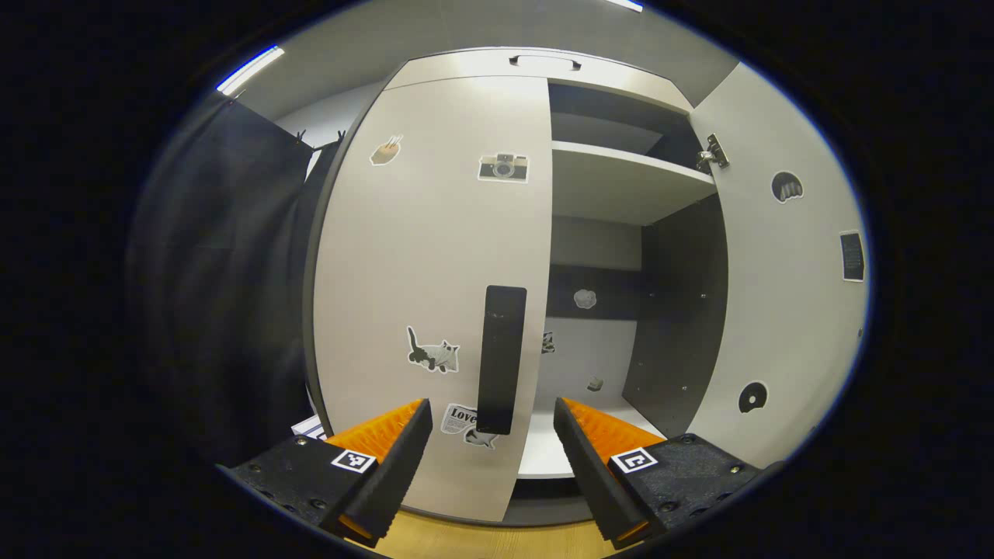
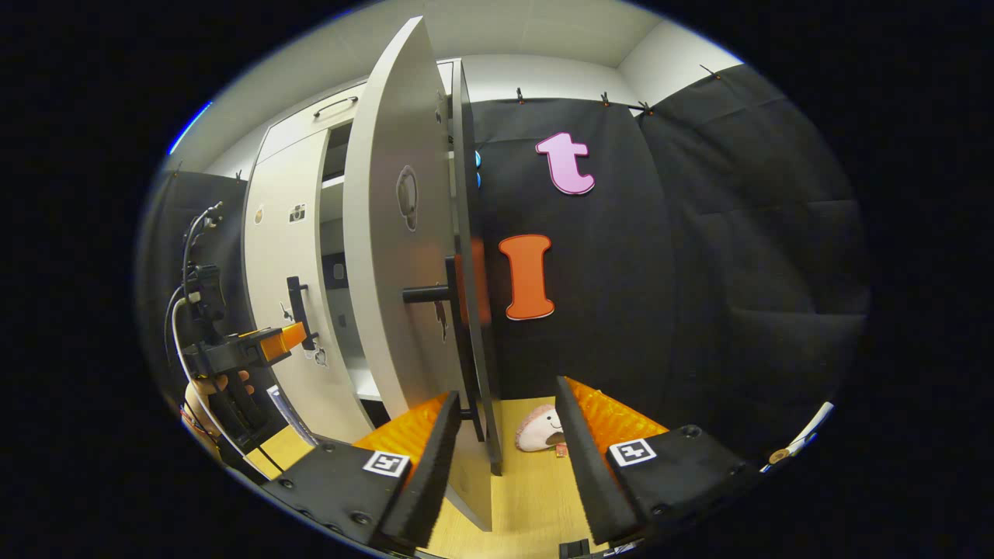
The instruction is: Open the right door of the double-door shoe cabinet with the right hand, and open the left door with the left hand.
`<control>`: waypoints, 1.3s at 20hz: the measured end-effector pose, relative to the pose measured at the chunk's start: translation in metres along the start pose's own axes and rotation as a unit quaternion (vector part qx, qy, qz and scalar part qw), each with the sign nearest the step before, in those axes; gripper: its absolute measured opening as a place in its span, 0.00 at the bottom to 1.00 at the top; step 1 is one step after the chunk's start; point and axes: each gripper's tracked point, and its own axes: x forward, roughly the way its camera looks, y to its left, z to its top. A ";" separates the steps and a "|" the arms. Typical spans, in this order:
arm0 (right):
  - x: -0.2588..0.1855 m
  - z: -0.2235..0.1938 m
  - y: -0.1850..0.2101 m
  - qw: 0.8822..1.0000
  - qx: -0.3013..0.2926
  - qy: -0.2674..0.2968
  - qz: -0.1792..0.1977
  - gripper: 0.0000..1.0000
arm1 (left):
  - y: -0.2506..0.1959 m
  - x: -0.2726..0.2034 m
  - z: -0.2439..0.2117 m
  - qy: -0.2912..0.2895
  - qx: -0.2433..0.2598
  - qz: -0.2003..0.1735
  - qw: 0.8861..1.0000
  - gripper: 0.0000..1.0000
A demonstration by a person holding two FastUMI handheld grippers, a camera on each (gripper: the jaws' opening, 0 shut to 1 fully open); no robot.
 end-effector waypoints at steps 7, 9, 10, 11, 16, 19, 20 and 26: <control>-0.002 0.001 -0.005 1.000 0.001 -0.002 -0.023 0.89 | 0.005 0.046 -0.015 0.021 -0.010 0.002 1.000 0.94; -0.003 0.000 -0.004 1.000 0.002 -0.002 -0.029 0.97 | 0.003 0.050 -0.019 0.024 -0.014 -0.006 1.000 0.85; -0.003 0.001 -0.005 0.999 0.003 -0.003 -0.032 0.89 | 0.003 0.051 -0.018 0.023 -0.014 -0.007 1.000 0.76; -0.004 0.000 -0.006 0.999 0.004 -0.003 -0.035 0.97 | 0.003 0.054 -0.018 0.020 -0.013 -0.011 1.000 0.68; -0.010 -0.001 -0.008 0.998 0.008 -0.006 -0.055 0.89 | -0.006 0.058 -0.018 0.018 0.010 -0.028 0.999 0.35; -0.014 -0.001 -0.011 0.998 0.004 -0.006 -0.065 0.89 | -0.005 0.054 -0.019 0.018 0.019 -0.026 0.999 0.27; -0.015 0.001 -0.010 0.998 0.004 -0.008 -0.067 0.89 | -0.004 0.052 -0.019 0.017 0.014 -0.032 0.999 0.21; -0.024 0.006 -0.006 0.996 -0.005 -0.025 -0.080 0.97 | 0.003 0.023 -0.018 0.018 0.006 -0.069 0.997 0.17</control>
